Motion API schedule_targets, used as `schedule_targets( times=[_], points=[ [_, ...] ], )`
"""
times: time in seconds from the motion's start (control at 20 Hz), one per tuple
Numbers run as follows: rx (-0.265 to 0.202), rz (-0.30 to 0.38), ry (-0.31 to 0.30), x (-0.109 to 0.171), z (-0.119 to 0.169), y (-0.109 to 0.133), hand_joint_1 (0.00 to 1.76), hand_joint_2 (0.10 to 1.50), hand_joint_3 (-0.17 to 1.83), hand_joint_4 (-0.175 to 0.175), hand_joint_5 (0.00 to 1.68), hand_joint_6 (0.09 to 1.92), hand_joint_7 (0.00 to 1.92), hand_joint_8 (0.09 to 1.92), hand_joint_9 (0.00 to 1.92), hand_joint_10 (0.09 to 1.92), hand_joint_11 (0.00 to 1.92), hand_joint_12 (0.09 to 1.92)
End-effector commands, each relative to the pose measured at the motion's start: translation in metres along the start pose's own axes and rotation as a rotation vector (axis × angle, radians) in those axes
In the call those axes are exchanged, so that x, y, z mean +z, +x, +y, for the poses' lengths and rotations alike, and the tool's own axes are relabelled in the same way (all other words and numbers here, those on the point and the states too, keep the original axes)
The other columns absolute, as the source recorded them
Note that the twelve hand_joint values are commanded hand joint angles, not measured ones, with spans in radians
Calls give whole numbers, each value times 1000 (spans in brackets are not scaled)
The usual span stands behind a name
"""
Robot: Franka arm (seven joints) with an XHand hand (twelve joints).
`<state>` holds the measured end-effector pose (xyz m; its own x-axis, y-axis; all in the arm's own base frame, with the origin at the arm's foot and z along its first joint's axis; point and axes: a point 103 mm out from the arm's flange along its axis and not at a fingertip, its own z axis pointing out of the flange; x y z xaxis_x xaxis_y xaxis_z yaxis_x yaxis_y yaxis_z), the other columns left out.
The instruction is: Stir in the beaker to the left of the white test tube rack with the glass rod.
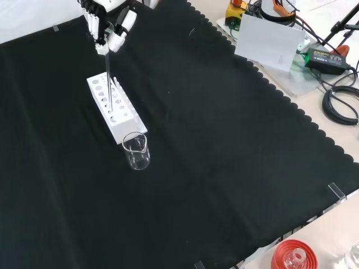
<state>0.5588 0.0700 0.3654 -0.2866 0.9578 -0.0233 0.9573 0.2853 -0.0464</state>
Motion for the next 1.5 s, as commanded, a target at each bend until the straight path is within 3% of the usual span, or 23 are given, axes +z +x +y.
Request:
schedule_targets(
  times=[0.05, 0.55, 0.65, 0.85, 1.15, 1.25, 1.5],
  points=[
    [-67, -7, -12, -17, 20, 31, 1325, 1052, -175, -175, 1299, 299, 1416, 520, 1800, 379, 1677, 535],
    [-123, -9, -2, -20, 25, 50, 1325, 1051, -175, -175, 1301, 296, 1417, 518, 1803, 374, 1678, 535],
    [-138, 3, -35, -19, 26, 56, 1325, 1051, -175, -175, 1301, 296, 1417, 517, 1803, 373, 1679, 536],
    [-109, 17, -14, -14, 17, 53, 1325, 1051, -175, -175, 1302, 295, 1417, 517, 1804, 372, 1679, 536],
    [-119, -8, 14, -11, 9, 49, 1325, 1051, -175, -175, 1302, 293, 1417, 517, 1805, 370, 1680, 536],
    [-143, -4, 8, -14, 16, 70, 1325, 1051, -175, -175, 1302, 292, 1417, 517, 1806, 369, 1681, 536],
    [-163, 3, 9, -7, 21, 82, 1325, 1051, -175, -175, 1303, 291, 1417, 518, 1807, 368, 1681, 536]
  ],
)
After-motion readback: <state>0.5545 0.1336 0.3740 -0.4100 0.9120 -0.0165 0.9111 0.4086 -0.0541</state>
